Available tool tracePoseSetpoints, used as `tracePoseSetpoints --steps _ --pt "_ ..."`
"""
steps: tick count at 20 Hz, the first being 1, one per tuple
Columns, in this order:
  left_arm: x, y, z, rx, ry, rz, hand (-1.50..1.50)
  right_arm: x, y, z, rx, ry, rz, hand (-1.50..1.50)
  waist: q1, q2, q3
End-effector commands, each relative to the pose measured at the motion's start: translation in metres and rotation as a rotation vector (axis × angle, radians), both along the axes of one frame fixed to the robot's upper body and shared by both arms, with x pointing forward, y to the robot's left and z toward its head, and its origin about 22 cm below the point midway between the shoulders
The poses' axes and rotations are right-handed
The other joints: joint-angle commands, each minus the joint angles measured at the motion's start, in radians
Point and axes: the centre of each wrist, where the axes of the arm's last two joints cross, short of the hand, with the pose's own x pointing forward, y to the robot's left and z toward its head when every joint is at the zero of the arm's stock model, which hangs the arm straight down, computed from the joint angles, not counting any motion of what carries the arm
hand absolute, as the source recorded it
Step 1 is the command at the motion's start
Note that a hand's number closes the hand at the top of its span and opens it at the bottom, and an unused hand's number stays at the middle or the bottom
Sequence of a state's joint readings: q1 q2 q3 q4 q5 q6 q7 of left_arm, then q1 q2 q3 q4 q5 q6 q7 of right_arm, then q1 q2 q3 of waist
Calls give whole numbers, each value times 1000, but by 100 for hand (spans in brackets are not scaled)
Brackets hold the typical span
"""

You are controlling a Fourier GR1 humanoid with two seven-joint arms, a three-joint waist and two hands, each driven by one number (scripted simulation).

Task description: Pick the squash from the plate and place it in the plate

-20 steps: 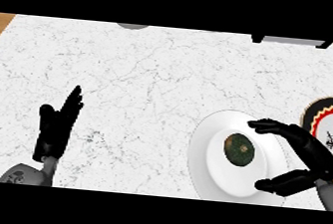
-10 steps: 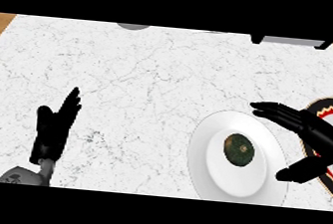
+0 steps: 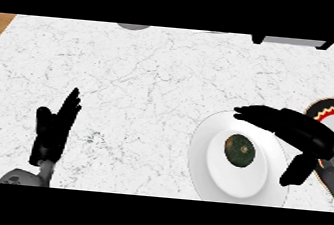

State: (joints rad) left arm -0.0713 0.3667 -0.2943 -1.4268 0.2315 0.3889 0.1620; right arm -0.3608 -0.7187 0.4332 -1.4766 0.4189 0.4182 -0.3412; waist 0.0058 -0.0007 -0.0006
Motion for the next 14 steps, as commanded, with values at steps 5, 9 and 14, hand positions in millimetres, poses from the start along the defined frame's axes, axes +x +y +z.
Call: tracePoseSetpoints --steps 5,9,14 --pt "5 0 7 6 -8 -5 0 3 12 -12 -91 52 -10 -150 -4 1 1" --pt "10 9 7 1 10 10 0 -2 8 -25 -104 49 6 -150 -6 1 1" --pt "4 -10 12 -6 4 -6 0 11 27 -22 -121 54 16 -150 -2 1 1"
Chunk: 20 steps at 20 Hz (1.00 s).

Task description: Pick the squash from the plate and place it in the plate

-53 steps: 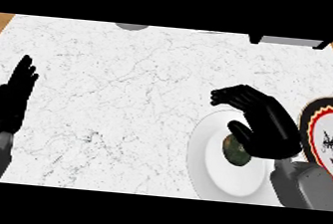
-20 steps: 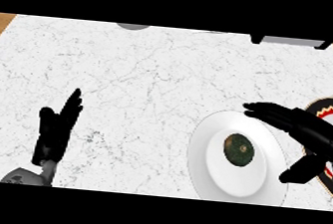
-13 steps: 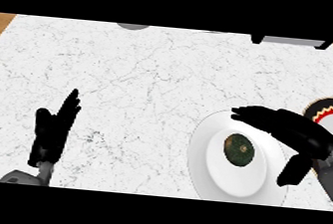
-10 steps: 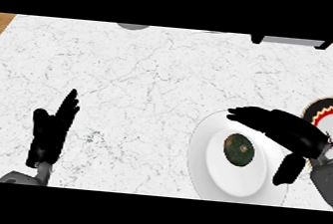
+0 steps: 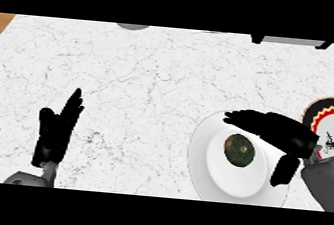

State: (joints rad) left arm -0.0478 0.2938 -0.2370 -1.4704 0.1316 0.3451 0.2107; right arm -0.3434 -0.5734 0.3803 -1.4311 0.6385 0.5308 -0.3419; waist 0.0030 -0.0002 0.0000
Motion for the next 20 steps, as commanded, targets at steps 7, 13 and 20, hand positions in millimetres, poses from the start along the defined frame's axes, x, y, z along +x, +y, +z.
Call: tracePoseSetpoints --steps 7,13,20 --pt "16 15 -12 2 -6 -1 0 15 32 -33 -9 28 7 -150 1 2 0" --pt "-6 4 -18 13 -4 -1 0 6 20 -44 -42 38 -3 -150 0 0 0" --pt "10 -8 1 1 -4 18 0 13 24 -45 6 -80 66 150 -1 1 0"
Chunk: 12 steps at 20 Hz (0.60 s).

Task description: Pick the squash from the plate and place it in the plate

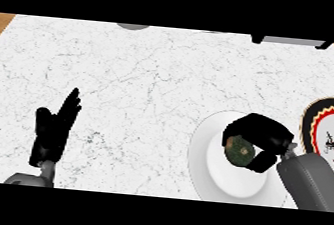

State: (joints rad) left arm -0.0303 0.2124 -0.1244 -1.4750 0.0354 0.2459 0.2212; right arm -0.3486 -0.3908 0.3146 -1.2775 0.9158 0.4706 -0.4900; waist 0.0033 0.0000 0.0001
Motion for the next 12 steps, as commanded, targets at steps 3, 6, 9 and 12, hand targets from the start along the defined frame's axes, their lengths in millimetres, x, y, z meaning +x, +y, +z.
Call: tracePoseSetpoints --steps 3,6,9,12 --pt "12 -4 6 -4 0 -22 0 18 -9 -3 45 -77 13 150 1 1 0" --pt "0 15 3 -18 -8 4 0 -1 -10 -3 28 -146 -23 150 -3 -1 0" --pt "8 7 -12 -7 5 -11 0 13 -14 15 112 -270 -135 150 -6 1 0" --pt "4 8 -4 5 6 -1 0 11 -22 23 112 -316 -418 150 -18 -4 -1"
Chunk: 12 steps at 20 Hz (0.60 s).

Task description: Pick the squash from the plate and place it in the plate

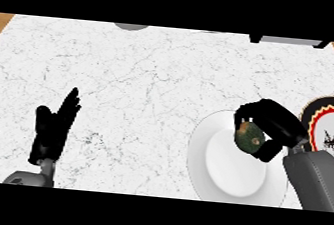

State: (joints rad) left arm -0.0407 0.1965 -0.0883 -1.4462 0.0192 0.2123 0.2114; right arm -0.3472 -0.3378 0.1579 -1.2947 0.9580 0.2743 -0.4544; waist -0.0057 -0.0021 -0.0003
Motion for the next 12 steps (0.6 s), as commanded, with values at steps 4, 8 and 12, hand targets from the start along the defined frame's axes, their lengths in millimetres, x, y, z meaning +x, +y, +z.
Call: tracePoseSetpoints --steps 4,8,12 --pt "-3 12 2 16 -5 49 0 -12 -60 -6 48 -40 -723 150 -40 -5 0" --pt "-1 13 0 -3 -2 33 0 -29 -40 34 92 -180 -816 150 -29 -7 -2" --pt "-16 1 -2 10 7 24 0 -44 -36 74 216 -410 -944 150 -19 -11 0"
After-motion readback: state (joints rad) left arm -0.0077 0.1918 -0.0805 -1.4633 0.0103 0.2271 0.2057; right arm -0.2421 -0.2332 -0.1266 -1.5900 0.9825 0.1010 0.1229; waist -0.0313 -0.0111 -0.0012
